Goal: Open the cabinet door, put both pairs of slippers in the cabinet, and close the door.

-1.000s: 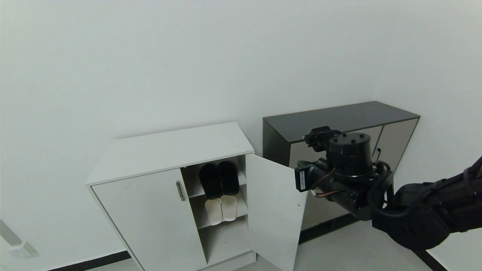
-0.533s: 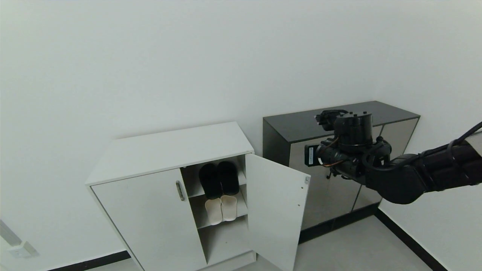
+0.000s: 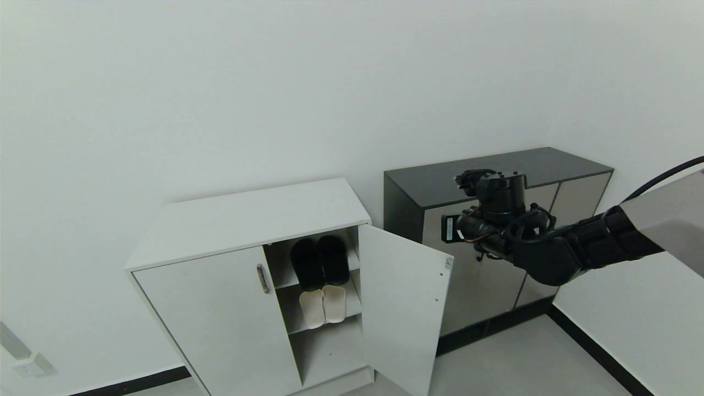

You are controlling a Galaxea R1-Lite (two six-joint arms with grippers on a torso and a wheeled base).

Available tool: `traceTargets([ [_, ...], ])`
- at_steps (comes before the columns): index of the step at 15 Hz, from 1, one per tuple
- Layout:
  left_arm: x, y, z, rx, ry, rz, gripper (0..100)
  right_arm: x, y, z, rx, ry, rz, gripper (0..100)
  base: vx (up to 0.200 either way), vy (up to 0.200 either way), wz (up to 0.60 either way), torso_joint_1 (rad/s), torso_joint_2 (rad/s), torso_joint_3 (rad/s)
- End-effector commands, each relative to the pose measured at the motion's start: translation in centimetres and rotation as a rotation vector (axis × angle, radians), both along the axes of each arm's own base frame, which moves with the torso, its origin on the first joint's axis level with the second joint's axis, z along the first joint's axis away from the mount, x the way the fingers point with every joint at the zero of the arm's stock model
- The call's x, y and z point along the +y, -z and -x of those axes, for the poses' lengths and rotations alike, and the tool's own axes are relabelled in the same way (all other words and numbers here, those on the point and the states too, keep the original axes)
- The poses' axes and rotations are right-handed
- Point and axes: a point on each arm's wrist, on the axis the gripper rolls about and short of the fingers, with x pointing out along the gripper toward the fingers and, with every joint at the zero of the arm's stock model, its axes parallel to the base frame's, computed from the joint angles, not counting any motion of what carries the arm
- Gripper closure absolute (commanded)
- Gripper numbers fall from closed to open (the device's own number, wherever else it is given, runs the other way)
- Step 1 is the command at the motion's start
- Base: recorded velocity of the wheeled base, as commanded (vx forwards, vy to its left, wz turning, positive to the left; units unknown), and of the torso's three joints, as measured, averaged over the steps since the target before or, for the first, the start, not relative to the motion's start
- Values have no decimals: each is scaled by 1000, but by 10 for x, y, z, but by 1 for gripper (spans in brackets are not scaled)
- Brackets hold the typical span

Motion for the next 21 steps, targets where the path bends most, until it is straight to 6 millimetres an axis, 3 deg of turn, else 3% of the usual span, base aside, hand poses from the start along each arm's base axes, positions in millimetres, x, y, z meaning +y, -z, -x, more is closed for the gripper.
traceTargets([
  [1,0,0,0,1,-1,0,100,-1,15,-9,26,10,10,100,0,0,0,0,0,0],
  [11,0,0,0,-1,-1,0,100,3,65,-31,110,22,9,100,0,0,0,0,0,0],
  [21,0,0,0,-1,-1,0,100,-3,99,-51,106,51,9,100,0,0,0,0,0,0],
])
